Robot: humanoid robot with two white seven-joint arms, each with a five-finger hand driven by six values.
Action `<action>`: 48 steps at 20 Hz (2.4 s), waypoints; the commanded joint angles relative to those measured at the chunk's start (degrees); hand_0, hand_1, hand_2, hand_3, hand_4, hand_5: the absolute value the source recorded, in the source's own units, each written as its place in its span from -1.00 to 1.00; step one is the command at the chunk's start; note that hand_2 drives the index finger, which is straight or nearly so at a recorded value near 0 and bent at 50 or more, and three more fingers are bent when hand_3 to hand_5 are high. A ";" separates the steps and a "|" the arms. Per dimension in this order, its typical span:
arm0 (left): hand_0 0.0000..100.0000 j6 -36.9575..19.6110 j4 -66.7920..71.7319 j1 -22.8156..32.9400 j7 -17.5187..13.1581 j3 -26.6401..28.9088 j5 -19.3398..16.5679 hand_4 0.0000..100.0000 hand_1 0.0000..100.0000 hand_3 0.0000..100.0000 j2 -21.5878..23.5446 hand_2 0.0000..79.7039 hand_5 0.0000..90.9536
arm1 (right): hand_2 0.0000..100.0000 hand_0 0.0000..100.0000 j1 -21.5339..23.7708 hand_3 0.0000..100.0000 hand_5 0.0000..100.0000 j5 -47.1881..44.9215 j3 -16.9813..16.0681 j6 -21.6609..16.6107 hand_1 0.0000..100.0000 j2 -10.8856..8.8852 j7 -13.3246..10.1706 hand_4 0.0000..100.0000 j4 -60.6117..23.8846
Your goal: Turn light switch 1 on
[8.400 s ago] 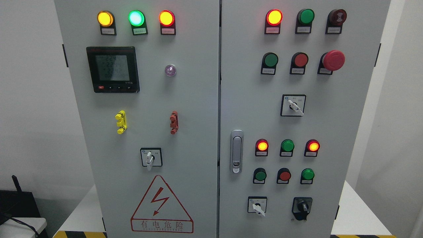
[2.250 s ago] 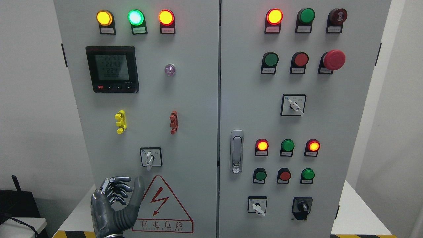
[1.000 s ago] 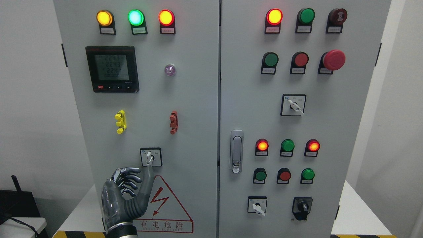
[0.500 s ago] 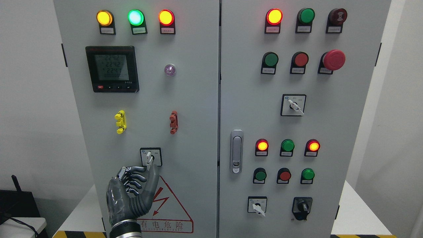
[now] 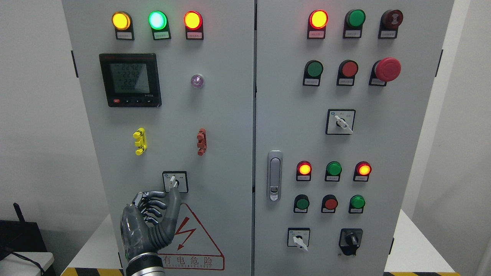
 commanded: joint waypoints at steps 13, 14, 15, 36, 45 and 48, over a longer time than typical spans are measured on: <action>-0.60 4.61 -0.34 -1.85 -0.56 -0.42 0.34 0.65 -0.20 0.51 -0.11 0.31 0.76 | -1.00 -0.76 0.00 -1.00 -1.00 -0.97 0.00 0.00 -0.22 0.00 0.05 -1.00 0.05; -0.60 4.61 -0.34 -1.85 -0.65 -0.42 0.25 0.65 -0.21 0.51 -0.19 0.31 0.76 | -1.00 -0.76 0.00 -1.00 -1.00 -1.06 0.00 0.00 -0.22 0.00 -0.03 -1.00 -0.03; -0.59 4.61 -0.34 -1.85 -0.65 -0.42 0.25 0.65 -0.21 0.51 -0.19 0.31 0.76 | -1.00 -0.76 0.00 -1.00 -1.00 -0.97 0.00 0.00 -0.22 0.00 0.05 -1.00 0.05; -0.53 8.39 -0.34 -3.00 -0.83 -1.21 0.25 0.66 -0.30 0.52 -0.19 0.33 0.78 | -1.00 -0.76 0.00 -1.00 -1.00 -0.97 0.00 0.00 -0.22 0.00 -0.03 -1.00 -0.03; -0.52 9.71 -0.34 -3.61 -1.09 -1.47 0.08 0.66 -0.31 0.52 -0.19 0.33 0.77 | -1.00 -0.76 0.00 -1.00 -1.00 -1.06 0.00 0.00 -0.22 0.00 -0.03 -1.00 -0.03; -0.52 9.80 -0.34 -3.61 -1.00 -1.56 -0.01 0.66 -0.30 0.52 -0.19 0.33 0.77 | -1.00 -0.76 0.00 -1.00 -1.00 -1.06 0.00 0.00 -0.22 0.00 -0.03 -1.00 -0.03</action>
